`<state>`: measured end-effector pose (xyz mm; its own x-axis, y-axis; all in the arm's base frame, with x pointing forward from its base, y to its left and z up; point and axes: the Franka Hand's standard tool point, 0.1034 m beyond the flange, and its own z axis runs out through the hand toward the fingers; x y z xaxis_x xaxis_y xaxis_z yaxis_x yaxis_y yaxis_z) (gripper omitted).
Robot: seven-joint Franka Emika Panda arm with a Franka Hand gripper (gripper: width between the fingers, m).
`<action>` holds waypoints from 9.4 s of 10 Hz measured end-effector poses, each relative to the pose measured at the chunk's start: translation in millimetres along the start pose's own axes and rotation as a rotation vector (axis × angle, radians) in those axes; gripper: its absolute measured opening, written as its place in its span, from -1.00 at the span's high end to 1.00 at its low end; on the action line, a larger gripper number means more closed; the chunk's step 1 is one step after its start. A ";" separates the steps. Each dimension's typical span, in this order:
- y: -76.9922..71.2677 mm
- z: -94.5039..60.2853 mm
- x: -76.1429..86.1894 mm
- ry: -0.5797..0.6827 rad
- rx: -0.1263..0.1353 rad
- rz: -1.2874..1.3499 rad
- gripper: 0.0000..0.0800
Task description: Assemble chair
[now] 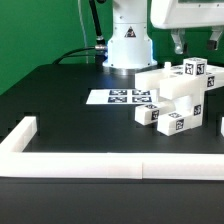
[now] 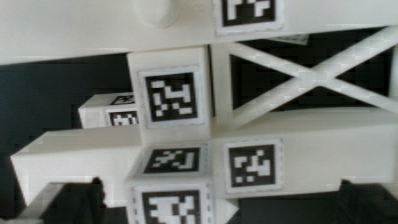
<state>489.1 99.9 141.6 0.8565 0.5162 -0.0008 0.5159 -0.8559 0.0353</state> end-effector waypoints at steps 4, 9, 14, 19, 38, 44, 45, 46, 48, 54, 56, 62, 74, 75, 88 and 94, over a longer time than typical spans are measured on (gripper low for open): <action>0.5 2.2 -0.6 -0.004 0.000 0.001 -0.62; -28.8 -5.6 -40.9 -0.013 0.035 0.047 -0.62; -29.9 -3.6 -44.9 -0.014 0.037 0.049 -0.62; -44.5 16.0 -92.1 -0.035 0.054 0.035 -0.62; -22.9 60.5 -83.4 -0.077 0.021 0.037 -0.62; 1.6 64.7 -50.9 -0.057 -0.007 0.050 -0.62; 0.7 65.6 -52.8 -0.061 -0.005 0.049 -0.62; 0.7 65.8 -52.9 -0.061 -0.005 0.050 -0.62; 0.6 65.8 -52.9 -0.061 -0.005 0.050 -0.62; 18.2 61.3 -24.0 -0.045 -0.023 0.057 -0.62; 31.7 62.9 -12.1 -0.036 -0.034 0.057 -0.62; 50.6 59.9 19.2 -0.006 -0.058 0.098 -0.62; -6.2 54.7 -33.6 -0.061 0.054 0.210 -0.62; -6.2 54.7 -33.6 -0.061 0.054 0.210 -0.62; -28.8 96.0 -38.0 -0.083 0.068 0.294 -0.62; -41.0 113.5 -53.3 -0.101 0.061 0.278 -0.62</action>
Offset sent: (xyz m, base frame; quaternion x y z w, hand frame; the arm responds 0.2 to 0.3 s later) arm 0.0000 0.0000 0.0000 0.0000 0.0000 0.0000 1.0000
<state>424.3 104.0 26.8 0.9609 0.2588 -0.0989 0.2589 -0.9658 -0.0124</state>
